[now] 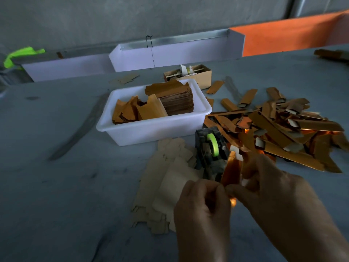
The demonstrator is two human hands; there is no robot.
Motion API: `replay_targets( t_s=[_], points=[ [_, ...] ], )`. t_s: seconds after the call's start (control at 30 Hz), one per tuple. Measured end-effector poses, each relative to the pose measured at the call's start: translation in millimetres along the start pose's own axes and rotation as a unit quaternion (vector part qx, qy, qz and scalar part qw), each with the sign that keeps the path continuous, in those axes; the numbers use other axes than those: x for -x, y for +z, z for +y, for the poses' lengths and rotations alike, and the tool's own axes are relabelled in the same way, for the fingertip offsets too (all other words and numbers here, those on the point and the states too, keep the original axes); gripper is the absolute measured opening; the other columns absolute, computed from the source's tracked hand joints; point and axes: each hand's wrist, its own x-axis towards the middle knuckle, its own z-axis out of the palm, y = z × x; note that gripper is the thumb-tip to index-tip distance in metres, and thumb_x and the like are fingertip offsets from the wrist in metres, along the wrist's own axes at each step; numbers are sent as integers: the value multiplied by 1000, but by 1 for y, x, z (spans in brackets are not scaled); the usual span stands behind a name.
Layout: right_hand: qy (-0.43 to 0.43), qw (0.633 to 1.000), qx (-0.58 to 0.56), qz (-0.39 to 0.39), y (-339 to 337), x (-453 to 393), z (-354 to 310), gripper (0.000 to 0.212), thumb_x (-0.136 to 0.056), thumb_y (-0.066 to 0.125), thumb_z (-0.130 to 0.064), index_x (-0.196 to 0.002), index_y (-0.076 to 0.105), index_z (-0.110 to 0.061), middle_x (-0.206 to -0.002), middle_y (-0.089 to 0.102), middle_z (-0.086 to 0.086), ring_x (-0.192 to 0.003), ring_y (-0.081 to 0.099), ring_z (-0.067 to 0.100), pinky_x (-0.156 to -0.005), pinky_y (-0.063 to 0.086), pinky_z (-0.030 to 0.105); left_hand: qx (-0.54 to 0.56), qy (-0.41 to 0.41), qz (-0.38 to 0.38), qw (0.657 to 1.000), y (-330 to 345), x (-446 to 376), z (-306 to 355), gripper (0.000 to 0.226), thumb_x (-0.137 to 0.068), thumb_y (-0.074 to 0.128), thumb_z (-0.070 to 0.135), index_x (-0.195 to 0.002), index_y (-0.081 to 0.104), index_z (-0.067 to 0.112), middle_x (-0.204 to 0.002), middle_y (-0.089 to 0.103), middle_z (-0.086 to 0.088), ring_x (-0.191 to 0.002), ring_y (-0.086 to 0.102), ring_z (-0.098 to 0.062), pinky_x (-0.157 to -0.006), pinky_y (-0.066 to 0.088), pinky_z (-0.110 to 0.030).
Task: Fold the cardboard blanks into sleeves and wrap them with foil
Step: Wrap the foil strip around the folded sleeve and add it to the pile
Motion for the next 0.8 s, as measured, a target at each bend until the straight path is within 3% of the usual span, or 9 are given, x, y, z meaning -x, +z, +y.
replay_targets(
  t_s=[0.1, 0.2, 0.3, 0.37, 0.43, 0.5, 0.57, 0.67, 0.8],
  points=[
    [6, 1000, -12, -2, -5, 1, 5, 60, -40, 36, -80, -76, 44, -33, -60, 56, -9, -53, 54, 3, -45, 38, 14, 23, -36, -19, 999, -4, -4, 1, 11, -85, 67, 17, -75, 68, 22, -68, 69, -6, -58, 67, -12, -55, 56, -32],
    [7, 991, -122, -60, -8, -3, 10, 61, -39, 46, -77, -84, 55, -36, -71, 65, -15, -68, 60, -8, -48, 41, 10, 50, -71, -60, 994, -8, -7, 8, 10, -85, 67, 17, -76, 71, 19, -69, 70, 0, -59, 66, -3, -49, 49, -14],
    [0, 976, -203, -82, -1, -5, 13, 46, -43, 54, -65, -79, 58, -36, -79, 61, -33, -73, 58, -12, -51, 43, 10, 50, -89, -83, 991, -13, -9, 9, 11, -85, 65, 23, -77, 73, 23, -72, 72, 2, -65, 68, -10, -58, 56, -26],
    [12, 957, -274, -95, 4, -7, 13, 28, -55, 62, -51, -79, 64, -37, -77, 68, -17, -71, 64, 1, -62, 48, 22, 40, -98, -85, 991, -15, -11, 8, 10, -85, 66, 24, -80, 74, 28, -73, 72, 2, -69, 69, -14, -67, 58, -41],
    [18, 948, -295, -118, 8, -9, 13, 14, -71, 68, -32, -81, 64, -41, -75, 70, -7, -68, 65, 5, -64, 46, 27, 32, -118, -108, 987, -19, -13, 7, 18, -86, 65, 25, -82, 73, 41, -71, 71, 6, -68, 68, -11, -65, 58, -44],
    [17, 943, -306, -127, 11, -12, 17, 11, -80, 64, -21, -79, 67, -31, -74, 71, -7, -67, 65, 4, -64, 45, 26, 6, -129, -139, 982, -24, -16, 4, 19, -88, 60, 34, -86, 63, 53, -74, 71, 12, -63, 66, -2, -57, 54, -29],
    [23, 937, -325, -125, 11, -16, 18, 9, -81, 62, -20, -81, 66, -28, -73, 71, -9, -66, 67, 3, -64, 45, 25, -73, -109, -101, 986, -31, -23, 1, 12, -87, 53, 47, -97, 55, 54, -76, 71, 15, -62, 62, 5, -55, 46, -16],
    [75, 916, -394, -33, -1, -32, 28, 10, -85, 56, -27, -86, 65, -29, -74, 70, -9, -63, 66, 3, -60, 48, 26, -278, -63, -5, 958, -45, -41, -11, 39, -87, 50, 51, -117, 61, 30, -98, 71, 6, -94, 64, -11, -76, 45, -22],
    [110, 878, -434, 171, -22, -60, 47, 12, -95, 49, -25, -90, 60, -24, -87, 65, 0, -75, 64, 6, -77, 51, 29, -459, -123, -38, 879, -58, -56, -34, 53, -82, 56, 59, -115, 57, 17, -112, 54, -6, -108, 50, -26, -90, 43, -36]
  ],
)
